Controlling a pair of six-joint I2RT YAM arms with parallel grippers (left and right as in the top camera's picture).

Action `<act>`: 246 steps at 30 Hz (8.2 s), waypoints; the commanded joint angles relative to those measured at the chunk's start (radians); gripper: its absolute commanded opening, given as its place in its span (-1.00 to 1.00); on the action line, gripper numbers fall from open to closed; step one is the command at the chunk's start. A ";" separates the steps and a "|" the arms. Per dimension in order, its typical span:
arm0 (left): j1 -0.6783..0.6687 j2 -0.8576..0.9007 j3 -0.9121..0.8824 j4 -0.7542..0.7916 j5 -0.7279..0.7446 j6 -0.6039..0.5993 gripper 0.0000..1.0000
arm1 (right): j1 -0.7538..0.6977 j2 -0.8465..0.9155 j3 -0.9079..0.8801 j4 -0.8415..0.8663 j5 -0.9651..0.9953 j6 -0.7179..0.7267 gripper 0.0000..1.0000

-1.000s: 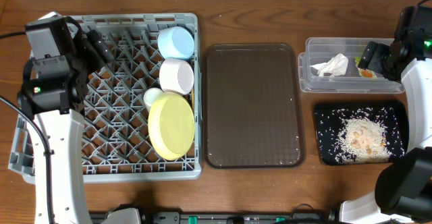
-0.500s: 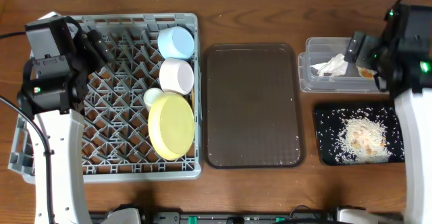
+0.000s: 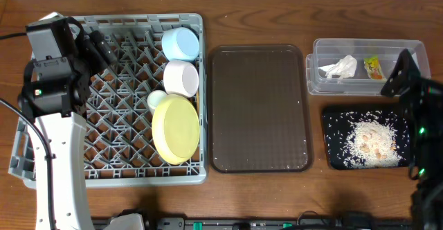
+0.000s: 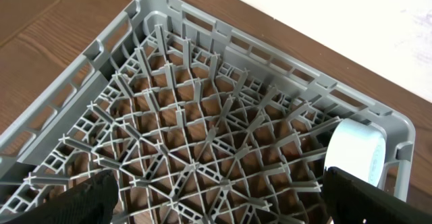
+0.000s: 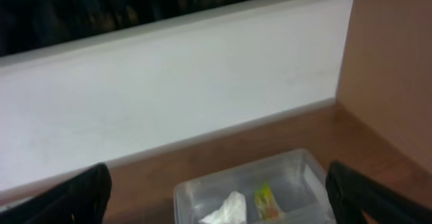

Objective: Sort waste into correct bins and load items into the dishwasher rack

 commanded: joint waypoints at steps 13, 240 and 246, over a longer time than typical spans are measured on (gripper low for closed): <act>0.003 0.006 0.010 -0.002 -0.012 -0.002 0.95 | 0.011 -0.481 -0.793 0.556 -0.027 0.002 0.98; -0.154 -1.333 -1.390 0.801 -0.027 0.294 0.96 | 0.049 -0.725 -1.147 0.442 -0.149 -0.204 0.98; -0.154 -1.333 -1.390 0.900 -0.010 0.336 0.96 | 0.049 -0.725 -1.147 0.442 -0.149 -0.204 0.99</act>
